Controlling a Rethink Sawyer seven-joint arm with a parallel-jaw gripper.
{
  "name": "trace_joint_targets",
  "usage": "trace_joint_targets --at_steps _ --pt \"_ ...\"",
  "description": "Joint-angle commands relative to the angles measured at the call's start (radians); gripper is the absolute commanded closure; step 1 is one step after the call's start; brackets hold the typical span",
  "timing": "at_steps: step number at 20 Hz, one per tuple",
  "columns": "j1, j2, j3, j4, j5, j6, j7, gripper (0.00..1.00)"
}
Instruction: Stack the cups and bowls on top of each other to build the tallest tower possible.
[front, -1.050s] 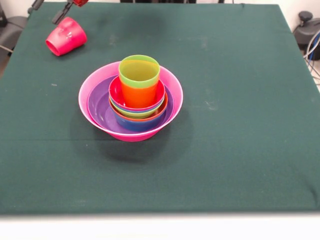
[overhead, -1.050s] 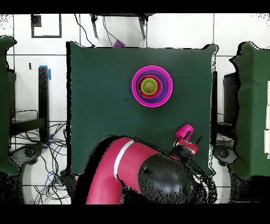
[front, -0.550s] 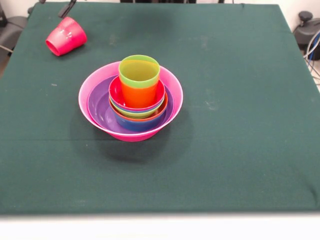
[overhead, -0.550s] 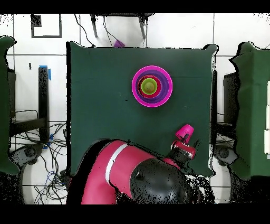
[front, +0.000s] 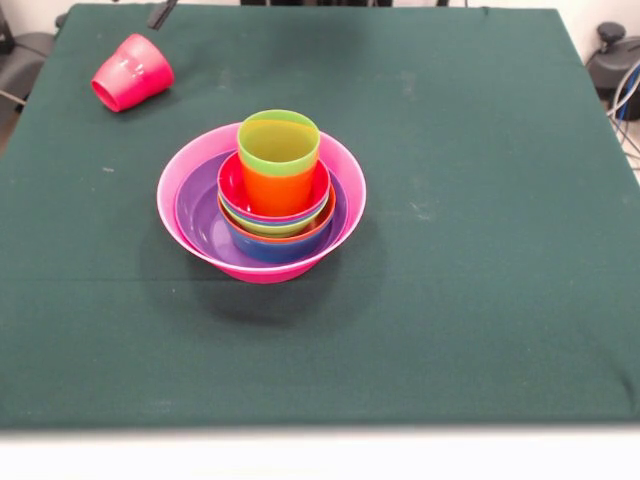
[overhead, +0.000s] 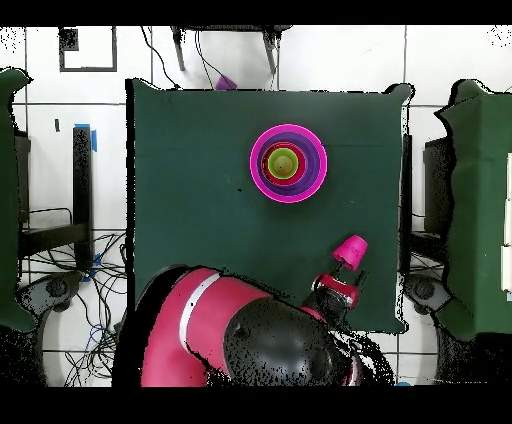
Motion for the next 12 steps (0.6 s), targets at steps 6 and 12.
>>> trace_joint_targets --at_steps 6,12 --pt "-0.025 0.093 0.175 -0.098 0.036 0.105 0.173 0.0" --pt "-0.035 0.127 0.178 -0.138 0.045 0.081 0.163 0.0"
